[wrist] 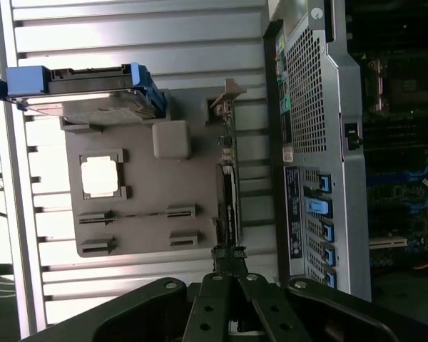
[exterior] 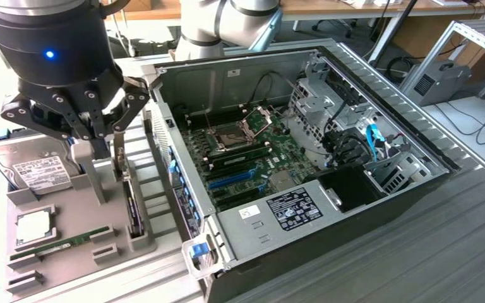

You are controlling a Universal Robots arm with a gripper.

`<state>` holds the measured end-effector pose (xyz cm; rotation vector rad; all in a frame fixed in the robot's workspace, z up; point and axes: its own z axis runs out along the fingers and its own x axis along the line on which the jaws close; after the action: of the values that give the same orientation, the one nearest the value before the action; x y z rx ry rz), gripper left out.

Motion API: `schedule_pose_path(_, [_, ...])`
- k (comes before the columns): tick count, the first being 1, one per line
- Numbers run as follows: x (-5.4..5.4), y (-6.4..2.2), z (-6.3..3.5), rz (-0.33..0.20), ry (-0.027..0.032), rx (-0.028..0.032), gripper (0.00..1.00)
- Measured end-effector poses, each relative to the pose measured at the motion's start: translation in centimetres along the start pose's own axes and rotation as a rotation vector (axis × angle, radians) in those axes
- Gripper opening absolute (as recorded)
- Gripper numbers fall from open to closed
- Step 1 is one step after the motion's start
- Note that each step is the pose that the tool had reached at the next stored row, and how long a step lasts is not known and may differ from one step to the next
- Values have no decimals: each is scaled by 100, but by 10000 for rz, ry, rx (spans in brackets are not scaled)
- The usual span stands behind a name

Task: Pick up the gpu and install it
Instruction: 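Reach for the gpu, then pick up the gpu and move the gpu toward the slot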

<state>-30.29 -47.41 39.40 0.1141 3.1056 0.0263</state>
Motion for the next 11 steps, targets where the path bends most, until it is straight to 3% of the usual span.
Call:
schedule_pose_path(4, [-1, -15, 0, -1, -3, 31, 11])
schedule_pose_path(11, [-1, -17, 0, -1, -3, 35, 11])
